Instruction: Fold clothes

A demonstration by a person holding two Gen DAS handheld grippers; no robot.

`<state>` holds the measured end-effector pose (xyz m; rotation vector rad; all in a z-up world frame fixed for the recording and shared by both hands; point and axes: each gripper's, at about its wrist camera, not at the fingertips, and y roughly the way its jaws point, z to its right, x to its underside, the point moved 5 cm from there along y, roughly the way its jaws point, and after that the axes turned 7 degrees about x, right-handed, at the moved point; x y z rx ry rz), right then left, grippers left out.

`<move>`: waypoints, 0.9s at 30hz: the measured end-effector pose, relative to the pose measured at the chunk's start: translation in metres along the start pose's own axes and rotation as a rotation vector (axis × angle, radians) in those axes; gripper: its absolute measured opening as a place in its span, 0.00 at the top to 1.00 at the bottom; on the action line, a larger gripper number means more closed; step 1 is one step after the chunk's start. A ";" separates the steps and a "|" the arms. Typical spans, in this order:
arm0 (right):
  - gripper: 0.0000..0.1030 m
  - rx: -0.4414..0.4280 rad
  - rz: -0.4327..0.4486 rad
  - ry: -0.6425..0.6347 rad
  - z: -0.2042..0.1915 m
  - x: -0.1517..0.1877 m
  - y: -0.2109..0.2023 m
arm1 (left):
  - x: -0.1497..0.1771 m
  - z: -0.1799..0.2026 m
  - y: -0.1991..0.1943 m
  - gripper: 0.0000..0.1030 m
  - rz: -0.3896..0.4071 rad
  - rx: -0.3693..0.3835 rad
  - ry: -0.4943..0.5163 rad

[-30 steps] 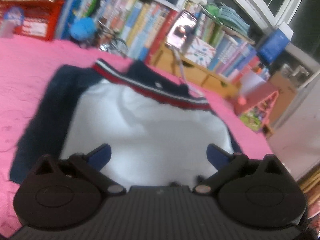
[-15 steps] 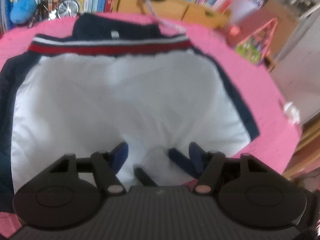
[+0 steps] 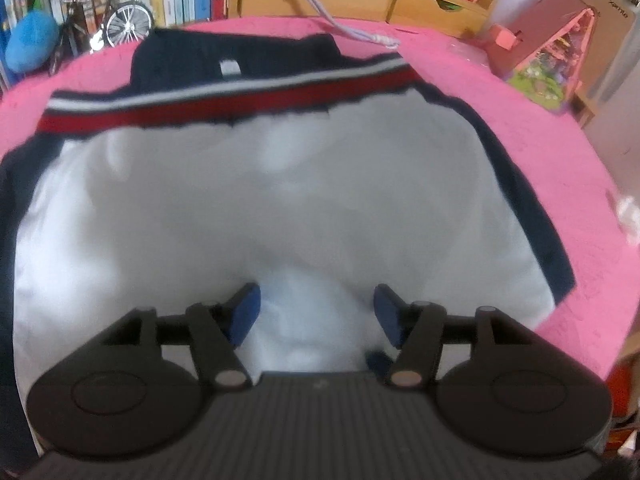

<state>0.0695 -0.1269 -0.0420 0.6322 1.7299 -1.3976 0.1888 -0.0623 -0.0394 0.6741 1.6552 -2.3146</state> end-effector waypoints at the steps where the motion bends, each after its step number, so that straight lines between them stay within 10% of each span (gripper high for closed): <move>1: 0.57 0.000 -0.001 0.001 -0.001 0.000 0.001 | -0.003 -0.001 0.002 0.41 0.006 -0.014 0.008; 14: 0.58 -0.007 0.000 0.019 0.006 -0.002 0.007 | -0.057 -0.023 0.036 0.43 0.072 -0.160 0.017; 27: 0.59 0.028 0.007 0.014 0.001 0.001 0.007 | 0.008 -0.010 -0.020 0.54 -0.049 0.035 -0.032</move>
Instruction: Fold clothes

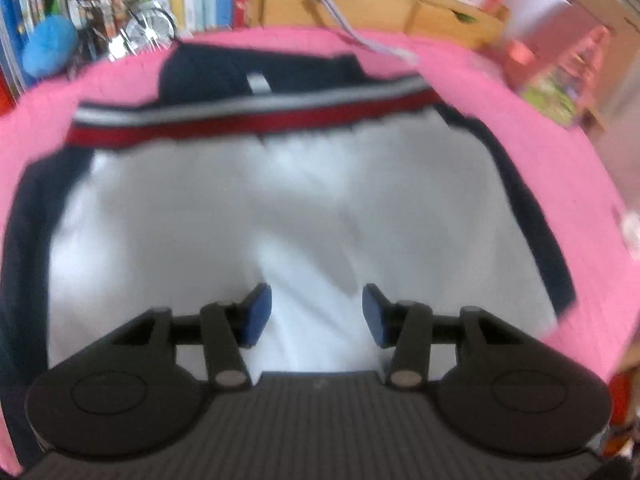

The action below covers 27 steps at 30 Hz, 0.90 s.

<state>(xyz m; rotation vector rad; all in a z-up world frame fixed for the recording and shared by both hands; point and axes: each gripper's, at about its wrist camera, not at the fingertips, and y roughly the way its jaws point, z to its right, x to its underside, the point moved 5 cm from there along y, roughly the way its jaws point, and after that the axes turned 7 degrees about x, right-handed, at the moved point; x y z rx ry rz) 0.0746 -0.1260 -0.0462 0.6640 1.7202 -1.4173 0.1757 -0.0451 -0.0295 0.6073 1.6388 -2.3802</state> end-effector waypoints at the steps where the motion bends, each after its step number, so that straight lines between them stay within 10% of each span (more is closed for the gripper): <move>1: 0.58 0.012 0.001 -0.007 -0.002 0.001 -0.001 | 0.007 0.004 0.000 0.54 -0.021 0.013 0.002; 9: 0.58 0.035 0.000 -0.018 -0.007 0.003 -0.002 | 0.012 0.009 0.011 0.54 -0.074 0.027 -0.039; 27: 0.58 0.035 -0.005 -0.017 -0.004 0.003 -0.002 | -0.042 0.009 0.047 0.44 -0.048 -0.201 0.008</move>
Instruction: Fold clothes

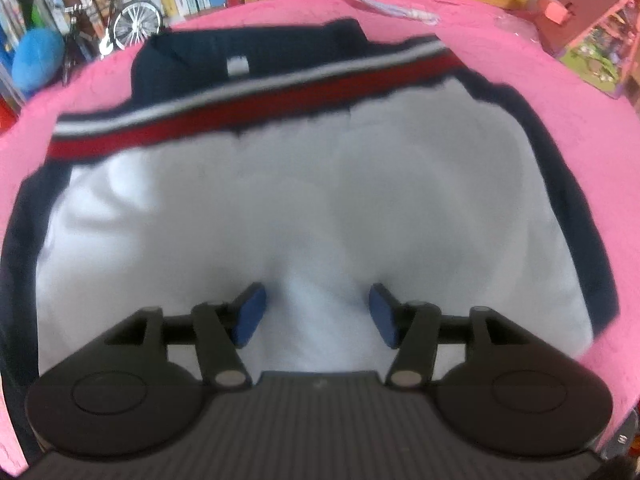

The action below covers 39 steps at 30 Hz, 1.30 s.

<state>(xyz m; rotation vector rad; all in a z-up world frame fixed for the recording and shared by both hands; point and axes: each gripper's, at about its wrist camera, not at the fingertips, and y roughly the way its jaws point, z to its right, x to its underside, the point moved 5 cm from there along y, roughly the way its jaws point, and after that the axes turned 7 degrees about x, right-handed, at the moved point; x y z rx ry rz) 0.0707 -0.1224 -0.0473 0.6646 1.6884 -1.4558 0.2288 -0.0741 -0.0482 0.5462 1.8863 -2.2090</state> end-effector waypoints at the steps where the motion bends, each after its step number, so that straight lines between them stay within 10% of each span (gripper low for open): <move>1: 0.58 -0.002 0.000 0.002 0.001 0.000 0.000 | -0.005 -0.001 0.004 0.43 0.012 -0.012 -0.002; 21: 0.60 -0.015 0.007 0.019 0.007 0.001 0.002 | -0.069 -0.036 0.024 0.58 0.131 -0.011 -0.150; 39: 0.60 -0.011 0.008 0.022 0.005 0.000 -0.001 | 0.055 0.013 -0.036 0.60 0.024 0.146 0.090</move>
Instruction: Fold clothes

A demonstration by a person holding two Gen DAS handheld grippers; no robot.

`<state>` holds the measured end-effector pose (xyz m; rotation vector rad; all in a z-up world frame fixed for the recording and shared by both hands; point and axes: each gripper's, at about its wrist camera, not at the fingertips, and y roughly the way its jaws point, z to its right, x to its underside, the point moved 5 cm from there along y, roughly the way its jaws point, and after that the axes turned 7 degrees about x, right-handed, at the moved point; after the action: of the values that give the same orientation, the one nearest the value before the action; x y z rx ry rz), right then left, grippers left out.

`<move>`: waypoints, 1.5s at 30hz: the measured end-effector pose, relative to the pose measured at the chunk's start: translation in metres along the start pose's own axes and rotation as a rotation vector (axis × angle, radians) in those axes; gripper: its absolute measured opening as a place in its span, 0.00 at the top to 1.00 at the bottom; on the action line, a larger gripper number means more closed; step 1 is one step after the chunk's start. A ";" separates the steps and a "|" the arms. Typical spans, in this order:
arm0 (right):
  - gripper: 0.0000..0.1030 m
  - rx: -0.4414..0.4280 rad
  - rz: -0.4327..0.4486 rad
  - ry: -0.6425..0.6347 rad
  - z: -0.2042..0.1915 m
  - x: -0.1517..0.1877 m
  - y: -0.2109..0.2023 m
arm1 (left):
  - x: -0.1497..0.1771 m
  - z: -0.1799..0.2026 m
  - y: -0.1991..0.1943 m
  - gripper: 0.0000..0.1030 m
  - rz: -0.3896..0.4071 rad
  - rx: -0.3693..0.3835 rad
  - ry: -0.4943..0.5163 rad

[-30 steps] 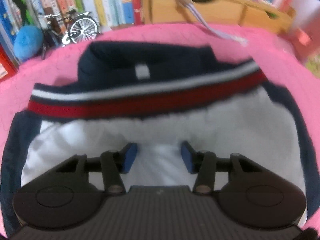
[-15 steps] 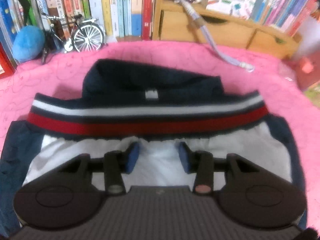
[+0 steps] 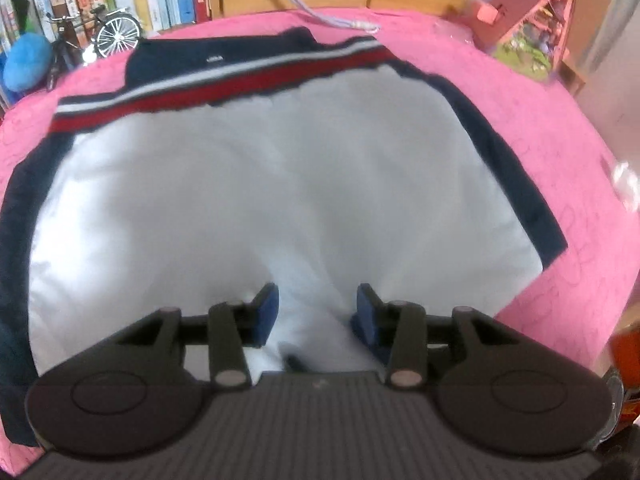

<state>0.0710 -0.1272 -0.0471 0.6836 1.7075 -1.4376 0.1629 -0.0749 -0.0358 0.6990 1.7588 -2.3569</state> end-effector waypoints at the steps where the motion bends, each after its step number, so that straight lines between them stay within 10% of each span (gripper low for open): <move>1: 0.60 0.000 0.000 0.000 0.000 0.000 0.000 | -0.002 -0.003 0.003 0.61 0.002 -0.013 -0.004; 23: 0.60 -0.010 0.000 -0.002 -0.004 0.001 -0.007 | -0.116 -0.061 0.056 0.58 0.159 -0.182 -0.166; 35: 0.60 -0.009 0.002 -0.007 -0.008 0.001 -0.004 | -0.109 -0.068 0.040 0.58 0.233 -0.145 -0.195; 45: 0.60 0.002 0.004 -0.019 -0.010 0.001 -0.004 | -0.027 -0.028 -0.014 0.58 0.201 -0.045 -0.070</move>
<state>0.0651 -0.1185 -0.0457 0.6721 1.6900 -1.4386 0.1903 -0.0495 -0.0182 0.7390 1.6254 -2.1764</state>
